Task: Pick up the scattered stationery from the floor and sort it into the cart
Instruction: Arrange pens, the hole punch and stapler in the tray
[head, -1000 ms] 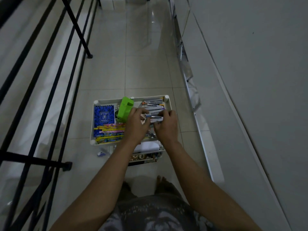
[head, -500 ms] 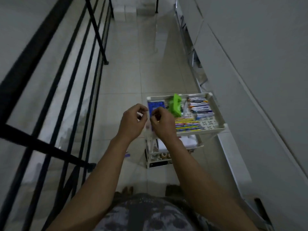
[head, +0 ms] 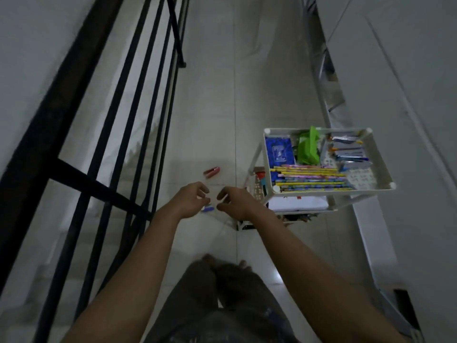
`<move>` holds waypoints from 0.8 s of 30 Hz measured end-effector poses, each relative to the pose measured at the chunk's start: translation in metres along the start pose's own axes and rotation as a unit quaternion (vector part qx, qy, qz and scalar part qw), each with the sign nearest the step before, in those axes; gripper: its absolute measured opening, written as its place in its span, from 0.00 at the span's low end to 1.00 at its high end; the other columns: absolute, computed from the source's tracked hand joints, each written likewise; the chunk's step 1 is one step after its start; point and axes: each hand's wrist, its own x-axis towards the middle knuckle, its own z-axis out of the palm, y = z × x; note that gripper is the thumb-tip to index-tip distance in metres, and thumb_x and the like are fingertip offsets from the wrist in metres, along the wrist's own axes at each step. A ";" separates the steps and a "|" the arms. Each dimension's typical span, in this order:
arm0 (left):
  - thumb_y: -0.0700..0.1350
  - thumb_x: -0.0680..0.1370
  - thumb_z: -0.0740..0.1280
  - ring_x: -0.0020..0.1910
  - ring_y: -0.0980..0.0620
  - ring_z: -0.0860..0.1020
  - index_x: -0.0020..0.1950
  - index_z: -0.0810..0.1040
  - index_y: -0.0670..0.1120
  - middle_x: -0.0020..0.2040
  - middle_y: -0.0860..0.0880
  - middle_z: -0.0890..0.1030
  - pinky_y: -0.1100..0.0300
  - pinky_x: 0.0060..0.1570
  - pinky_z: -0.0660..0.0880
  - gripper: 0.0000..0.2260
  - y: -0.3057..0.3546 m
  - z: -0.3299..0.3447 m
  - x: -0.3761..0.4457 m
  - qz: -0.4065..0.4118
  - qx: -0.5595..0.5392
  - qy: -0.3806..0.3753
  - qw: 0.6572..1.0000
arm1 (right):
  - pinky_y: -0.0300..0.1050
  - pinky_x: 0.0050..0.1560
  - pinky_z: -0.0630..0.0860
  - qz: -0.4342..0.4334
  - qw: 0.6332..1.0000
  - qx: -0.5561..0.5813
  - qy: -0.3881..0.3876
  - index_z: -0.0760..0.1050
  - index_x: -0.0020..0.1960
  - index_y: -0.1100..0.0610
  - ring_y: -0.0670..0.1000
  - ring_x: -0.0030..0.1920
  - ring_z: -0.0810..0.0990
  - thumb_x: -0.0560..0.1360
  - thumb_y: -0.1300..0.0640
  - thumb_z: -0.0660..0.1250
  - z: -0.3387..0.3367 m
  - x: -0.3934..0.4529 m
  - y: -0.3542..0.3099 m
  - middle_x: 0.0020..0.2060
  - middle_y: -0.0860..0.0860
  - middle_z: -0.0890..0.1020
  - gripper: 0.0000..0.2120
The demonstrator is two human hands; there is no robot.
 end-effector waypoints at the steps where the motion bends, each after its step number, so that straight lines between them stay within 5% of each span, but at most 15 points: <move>1: 0.46 0.77 0.68 0.50 0.51 0.76 0.60 0.75 0.47 0.56 0.48 0.77 0.63 0.41 0.71 0.12 -0.008 0.004 0.008 -0.006 0.008 -0.008 1.000 | 0.51 0.57 0.76 0.013 1.000 -0.010 -0.015 0.75 0.60 0.55 0.54 0.55 0.78 0.75 0.52 0.69 0.008 0.011 0.010 0.56 0.56 0.80 0.15; 14: 0.45 0.78 0.66 0.53 0.50 0.76 0.63 0.74 0.46 0.61 0.45 0.75 0.62 0.48 0.71 0.13 -0.199 0.105 0.187 -0.067 0.112 -0.133 0.982 | 0.47 0.59 0.74 0.120 0.987 -0.008 -0.105 0.73 0.63 0.55 0.55 0.59 0.76 0.78 0.51 0.66 0.169 0.183 0.173 0.60 0.56 0.76 0.16; 21: 0.47 0.77 0.68 0.56 0.45 0.76 0.63 0.73 0.45 0.62 0.43 0.75 0.54 0.55 0.74 0.16 -0.331 0.188 0.347 -0.042 0.229 -0.120 0.965 | 0.46 0.58 0.72 0.099 0.993 -0.039 -0.044 0.72 0.65 0.56 0.54 0.61 0.75 0.77 0.52 0.66 0.293 0.339 0.278 0.63 0.56 0.74 0.18; 24: 0.48 0.72 0.73 0.58 0.44 0.74 0.66 0.70 0.46 0.64 0.43 0.71 0.52 0.56 0.73 0.25 -0.385 0.229 0.404 -0.010 0.288 -0.084 0.954 | 0.46 0.60 0.70 0.088 0.995 -0.041 0.000 0.68 0.68 0.56 0.54 0.62 0.73 0.77 0.52 0.66 0.337 0.394 0.320 0.66 0.56 0.69 0.22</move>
